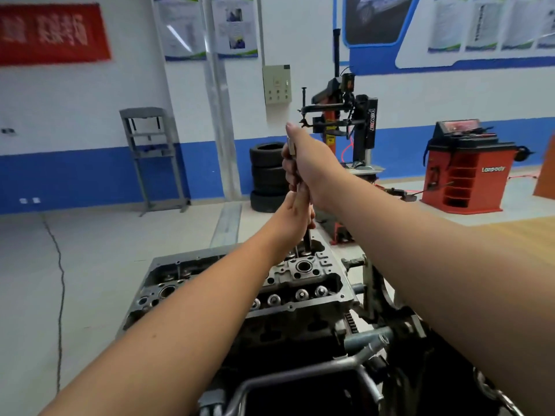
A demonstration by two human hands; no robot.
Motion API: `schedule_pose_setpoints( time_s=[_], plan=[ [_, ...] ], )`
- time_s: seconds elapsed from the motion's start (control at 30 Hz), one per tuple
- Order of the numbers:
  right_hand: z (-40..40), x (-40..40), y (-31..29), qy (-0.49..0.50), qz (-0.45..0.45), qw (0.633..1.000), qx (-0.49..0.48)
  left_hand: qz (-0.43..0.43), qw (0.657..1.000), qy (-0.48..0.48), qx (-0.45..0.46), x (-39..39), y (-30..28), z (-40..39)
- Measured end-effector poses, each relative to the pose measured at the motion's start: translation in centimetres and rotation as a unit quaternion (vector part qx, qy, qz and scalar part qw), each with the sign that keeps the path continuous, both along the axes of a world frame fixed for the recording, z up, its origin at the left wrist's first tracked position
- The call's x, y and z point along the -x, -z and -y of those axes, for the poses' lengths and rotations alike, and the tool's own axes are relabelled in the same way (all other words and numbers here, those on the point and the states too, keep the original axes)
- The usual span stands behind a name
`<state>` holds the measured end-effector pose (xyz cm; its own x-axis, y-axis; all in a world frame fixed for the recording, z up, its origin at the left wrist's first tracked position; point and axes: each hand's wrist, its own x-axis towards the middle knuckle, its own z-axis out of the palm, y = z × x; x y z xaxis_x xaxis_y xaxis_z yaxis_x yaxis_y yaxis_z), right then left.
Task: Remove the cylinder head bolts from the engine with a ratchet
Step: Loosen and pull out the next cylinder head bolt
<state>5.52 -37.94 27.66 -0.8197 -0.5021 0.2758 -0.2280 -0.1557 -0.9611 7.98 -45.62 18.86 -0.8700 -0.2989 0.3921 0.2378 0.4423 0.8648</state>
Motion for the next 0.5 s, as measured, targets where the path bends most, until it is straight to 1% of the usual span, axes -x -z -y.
schedule_pose_setpoints(
  time_s=[0.2, 0.3, 0.5],
  plan=[
    [1.4, 3.8, 1.5, -0.012, 0.024, 0.999, 0.020, 0.070, 0.997, 0.031, -0.009, 2.8, 0.8, 1.9],
    [1.6, 5.5, 1.8, -0.001, 0.026, 0.999, 0.030, 0.098, 0.993, 0.060, -0.038, 3.8, 0.7, 2.9],
    [1.5, 7.3, 2.5, -0.014, 0.044, 0.998, 0.046, 0.091, 0.985, 0.125, -0.083, 4.3, 1.3, 3.4]
  ],
)
